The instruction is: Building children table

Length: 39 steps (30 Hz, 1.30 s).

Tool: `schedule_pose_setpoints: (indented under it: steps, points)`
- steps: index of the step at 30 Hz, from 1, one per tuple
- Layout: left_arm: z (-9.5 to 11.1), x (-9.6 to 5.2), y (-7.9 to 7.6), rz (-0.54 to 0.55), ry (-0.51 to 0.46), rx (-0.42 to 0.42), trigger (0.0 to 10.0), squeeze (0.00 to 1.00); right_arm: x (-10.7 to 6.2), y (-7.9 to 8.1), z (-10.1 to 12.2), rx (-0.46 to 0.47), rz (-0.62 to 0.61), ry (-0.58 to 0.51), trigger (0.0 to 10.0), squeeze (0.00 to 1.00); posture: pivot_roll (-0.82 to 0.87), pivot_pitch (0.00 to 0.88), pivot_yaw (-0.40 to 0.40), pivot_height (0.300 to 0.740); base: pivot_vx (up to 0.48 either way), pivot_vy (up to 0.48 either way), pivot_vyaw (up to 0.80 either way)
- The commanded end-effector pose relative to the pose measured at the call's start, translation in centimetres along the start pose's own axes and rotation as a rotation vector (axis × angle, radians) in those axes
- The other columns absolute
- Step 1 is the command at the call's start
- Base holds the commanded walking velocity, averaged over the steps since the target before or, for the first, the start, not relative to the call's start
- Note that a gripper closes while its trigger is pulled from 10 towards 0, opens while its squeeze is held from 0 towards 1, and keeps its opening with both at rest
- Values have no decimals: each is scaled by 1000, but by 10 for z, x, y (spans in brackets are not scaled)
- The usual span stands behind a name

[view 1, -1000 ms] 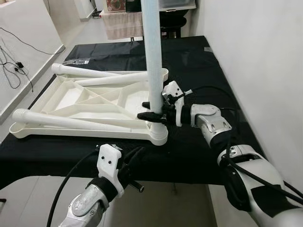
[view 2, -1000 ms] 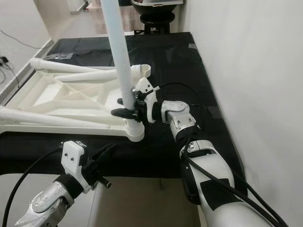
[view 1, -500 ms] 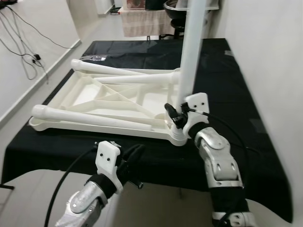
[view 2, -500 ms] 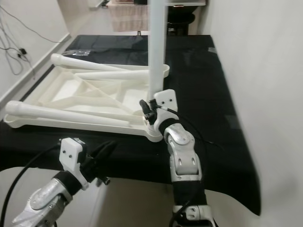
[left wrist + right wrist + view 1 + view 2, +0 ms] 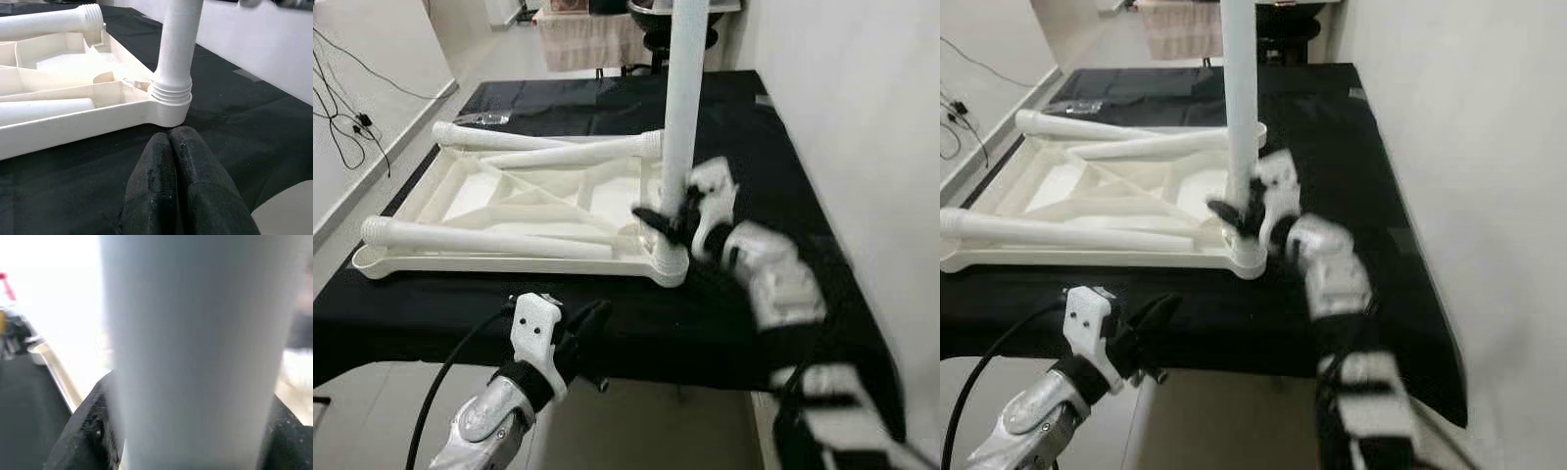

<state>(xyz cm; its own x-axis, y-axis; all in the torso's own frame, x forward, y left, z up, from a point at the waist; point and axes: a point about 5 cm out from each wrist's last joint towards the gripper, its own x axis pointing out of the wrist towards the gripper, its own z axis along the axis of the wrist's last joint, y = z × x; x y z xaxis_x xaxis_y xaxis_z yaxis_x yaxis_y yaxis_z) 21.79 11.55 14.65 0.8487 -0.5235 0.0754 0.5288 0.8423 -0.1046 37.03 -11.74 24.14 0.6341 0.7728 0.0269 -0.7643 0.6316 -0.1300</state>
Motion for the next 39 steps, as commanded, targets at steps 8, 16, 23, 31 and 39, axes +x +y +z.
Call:
schedule_pose_setpoints:
  steps: [8, 16, 23, 31, 39]
  points:
    - [0, -6, -6, -1, 8, -6, 10000, 0, 11, 2, -26, 3, 256, 164, 10000, 0, -15, 139, 38, 740, 0, 0, 0]
    - [0, -8, -7, -3, 15, -11, 10000, 0, 17, -1, -28, 102, 300, 111, 0, 0, -10, 136, 43, 740, 0, 0, 0]
    - [-1, -7, -7, -8, 17, -16, 10000, 0, 6, -4, -38, 100, 307, 92, 0, 0, -31, 122, 48, 740, 0, 0, 0]
    - [-2, -9, -8, -11, 19, -20, 10000, 0, -6, 0, -61, 8, -92, 63, 0, 0, -39, 125, 35, 740, 0, 0, 0]
    - [-2, -7, -3, -18, 27, -15, 10000, 0, -25, 78, -93, 60, -430, 145, 0, 0, -43, 119, 50, 740, 0, 0, 0]
